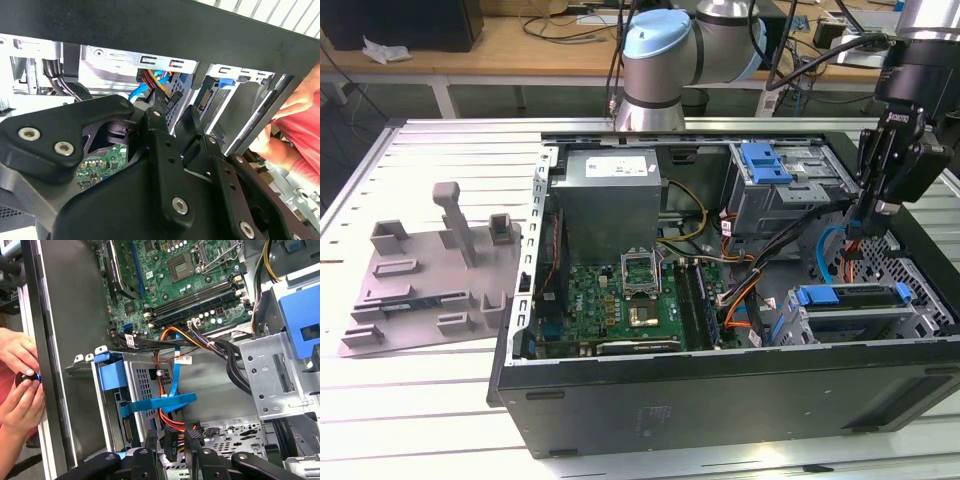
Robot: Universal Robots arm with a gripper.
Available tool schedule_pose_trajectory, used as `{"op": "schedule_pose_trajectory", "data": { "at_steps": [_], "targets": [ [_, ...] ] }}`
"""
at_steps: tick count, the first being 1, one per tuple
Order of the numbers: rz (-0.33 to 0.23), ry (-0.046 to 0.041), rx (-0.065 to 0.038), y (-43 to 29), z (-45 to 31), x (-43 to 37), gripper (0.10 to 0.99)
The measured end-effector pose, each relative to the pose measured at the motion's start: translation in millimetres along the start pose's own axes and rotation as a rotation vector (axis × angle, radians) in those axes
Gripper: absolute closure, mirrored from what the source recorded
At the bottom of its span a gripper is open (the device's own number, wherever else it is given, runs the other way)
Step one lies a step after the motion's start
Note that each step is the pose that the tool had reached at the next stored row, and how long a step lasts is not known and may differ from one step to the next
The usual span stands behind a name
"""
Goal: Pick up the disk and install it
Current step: 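Insert the first disk wire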
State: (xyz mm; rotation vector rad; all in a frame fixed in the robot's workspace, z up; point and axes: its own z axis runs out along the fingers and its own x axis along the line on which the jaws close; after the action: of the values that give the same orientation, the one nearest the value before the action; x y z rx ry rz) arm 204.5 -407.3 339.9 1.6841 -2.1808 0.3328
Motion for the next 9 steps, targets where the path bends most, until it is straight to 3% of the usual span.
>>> {"op": "schedule_pose_trajectory", "data": {
  "at_steps": [3, 7, 9],
  "targets": [
    [0.001, 0.0038, 0.001, -0.1, 1.2, -0.6, 0.733],
    [0.005, 0.0327, 0.007, 1.4, -0.3, -6.3, 0.733],
    [0.006, 0.0432, 0.010, 2.1, -0.4, -8.8, 0.733]
  ]
}}
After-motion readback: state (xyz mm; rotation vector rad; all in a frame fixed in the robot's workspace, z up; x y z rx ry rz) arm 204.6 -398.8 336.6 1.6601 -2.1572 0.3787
